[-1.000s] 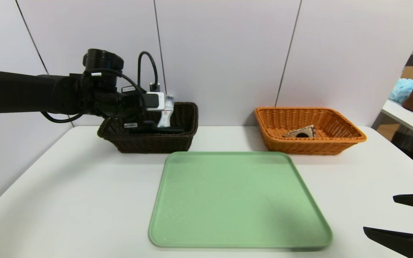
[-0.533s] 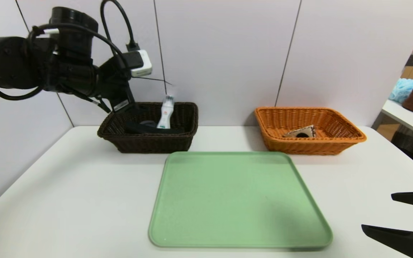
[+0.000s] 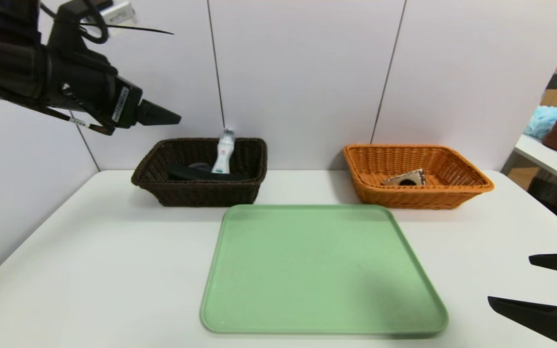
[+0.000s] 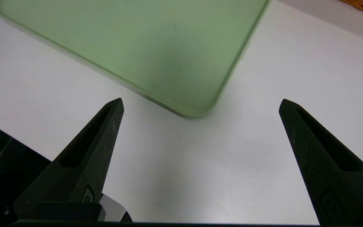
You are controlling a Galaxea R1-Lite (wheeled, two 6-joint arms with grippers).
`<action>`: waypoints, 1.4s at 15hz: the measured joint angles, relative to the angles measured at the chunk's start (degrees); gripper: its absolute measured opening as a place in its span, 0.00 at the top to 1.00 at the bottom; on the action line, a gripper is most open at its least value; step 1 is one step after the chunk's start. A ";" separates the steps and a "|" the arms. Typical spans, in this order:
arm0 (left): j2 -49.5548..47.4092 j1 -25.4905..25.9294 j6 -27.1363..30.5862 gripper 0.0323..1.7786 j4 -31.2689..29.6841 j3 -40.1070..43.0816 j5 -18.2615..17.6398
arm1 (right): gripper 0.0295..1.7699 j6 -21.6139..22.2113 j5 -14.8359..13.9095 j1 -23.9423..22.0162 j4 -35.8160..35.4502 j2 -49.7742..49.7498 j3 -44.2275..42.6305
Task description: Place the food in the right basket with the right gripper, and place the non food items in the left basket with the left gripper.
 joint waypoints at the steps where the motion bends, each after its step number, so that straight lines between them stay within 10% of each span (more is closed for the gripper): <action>1: -1.94 0.61 -2.60 0.06 0.00 2.47 0.96 | 0.04 0.05 -0.05 -0.24 -0.61 -0.04 0.04; 8: -21.67 6.18 -12.32 0.05 -3.88 26.78 2.41 | 0.04 0.27 -0.48 -3.75 -1.68 -1.08 -0.13; 21: -51.25 7.78 -15.68 0.05 -1.23 46.60 4.22 | 0.04 1.89 0.61 -18.88 -1.66 -8.75 1.96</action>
